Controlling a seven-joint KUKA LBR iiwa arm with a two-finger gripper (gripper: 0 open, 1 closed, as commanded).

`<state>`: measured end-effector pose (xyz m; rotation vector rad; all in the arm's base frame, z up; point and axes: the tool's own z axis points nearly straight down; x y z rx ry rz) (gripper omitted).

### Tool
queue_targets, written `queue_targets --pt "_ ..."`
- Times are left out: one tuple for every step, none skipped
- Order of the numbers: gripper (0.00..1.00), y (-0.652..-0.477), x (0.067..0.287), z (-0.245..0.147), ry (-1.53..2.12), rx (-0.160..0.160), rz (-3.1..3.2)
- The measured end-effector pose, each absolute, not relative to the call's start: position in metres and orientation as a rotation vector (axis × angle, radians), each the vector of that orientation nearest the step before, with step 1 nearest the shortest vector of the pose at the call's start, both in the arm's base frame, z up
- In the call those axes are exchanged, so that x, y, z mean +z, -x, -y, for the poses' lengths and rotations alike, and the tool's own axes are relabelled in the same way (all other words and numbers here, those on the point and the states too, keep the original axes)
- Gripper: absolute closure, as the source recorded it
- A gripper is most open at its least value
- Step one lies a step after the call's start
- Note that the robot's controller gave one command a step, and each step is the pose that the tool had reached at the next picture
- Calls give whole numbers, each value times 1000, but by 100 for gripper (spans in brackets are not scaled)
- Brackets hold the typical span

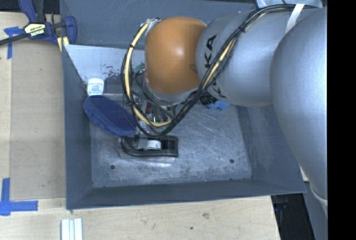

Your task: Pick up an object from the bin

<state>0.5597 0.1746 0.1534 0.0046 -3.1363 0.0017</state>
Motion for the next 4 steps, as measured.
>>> queue_targets --pt "0 -563 69 -177 36 4 3131" --pt "100 -565 74 -177 41 5 3132" --pt "100 -571 76 -165 -132 -19 3148" --pt "100 -565 193 -172 -99 -4 3149"
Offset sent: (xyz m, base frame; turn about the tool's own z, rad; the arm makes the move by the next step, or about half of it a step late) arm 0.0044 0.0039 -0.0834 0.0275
